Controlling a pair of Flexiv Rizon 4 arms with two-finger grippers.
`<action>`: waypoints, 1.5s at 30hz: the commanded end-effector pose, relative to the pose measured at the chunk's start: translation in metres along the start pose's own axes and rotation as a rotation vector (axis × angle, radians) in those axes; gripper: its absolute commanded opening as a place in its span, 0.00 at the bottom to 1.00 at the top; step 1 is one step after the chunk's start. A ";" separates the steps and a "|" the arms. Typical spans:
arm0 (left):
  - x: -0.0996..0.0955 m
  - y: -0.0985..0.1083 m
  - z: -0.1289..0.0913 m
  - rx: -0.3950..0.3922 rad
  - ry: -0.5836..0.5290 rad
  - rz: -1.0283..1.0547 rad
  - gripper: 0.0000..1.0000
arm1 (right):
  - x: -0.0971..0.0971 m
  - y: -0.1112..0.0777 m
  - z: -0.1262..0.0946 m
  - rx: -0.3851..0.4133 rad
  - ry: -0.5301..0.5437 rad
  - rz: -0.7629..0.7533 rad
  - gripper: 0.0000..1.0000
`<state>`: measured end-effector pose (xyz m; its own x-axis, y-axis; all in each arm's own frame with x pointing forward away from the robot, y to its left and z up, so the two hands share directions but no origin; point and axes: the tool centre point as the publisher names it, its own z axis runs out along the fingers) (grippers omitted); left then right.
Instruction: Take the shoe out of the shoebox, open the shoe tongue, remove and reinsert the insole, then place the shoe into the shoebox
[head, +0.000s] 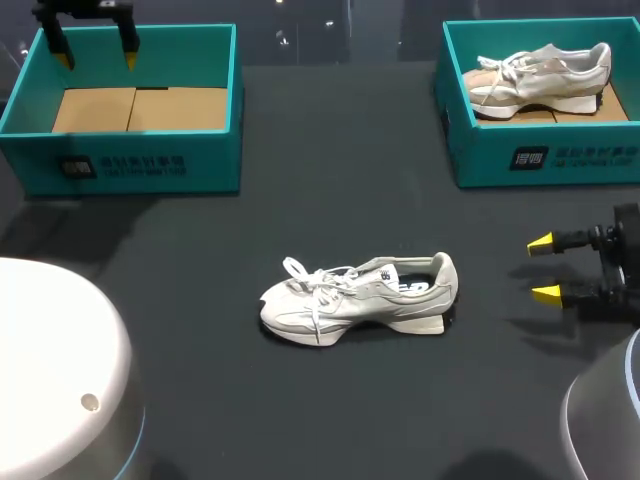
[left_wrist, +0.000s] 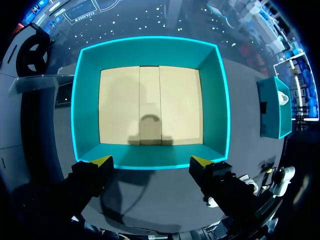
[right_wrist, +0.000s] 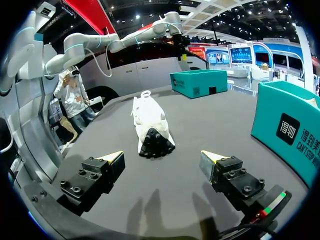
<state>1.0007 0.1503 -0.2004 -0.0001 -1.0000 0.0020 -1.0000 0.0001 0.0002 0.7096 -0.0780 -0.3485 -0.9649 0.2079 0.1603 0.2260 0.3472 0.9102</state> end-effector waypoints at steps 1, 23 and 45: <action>0.000 0.000 0.000 0.000 -0.001 0.000 1.00 | -0.002 -0.008 0.004 -0.016 -0.003 -0.015 1.00; 0.000 0.000 0.000 0.000 -0.001 0.000 1.00 | -0.004 -0.011 0.042 0.004 -0.025 -0.057 1.00; 0.000 0.000 0.000 0.000 -0.001 0.000 1.00 | 0.005 -0.002 0.085 0.026 -0.037 -0.098 1.00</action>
<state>1.0007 0.1502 -0.2004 -0.0002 -1.0000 0.0020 -1.0000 0.0002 0.0003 0.7161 -0.0047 -0.3803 -0.9775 0.2018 0.0612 0.1377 0.3910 0.9100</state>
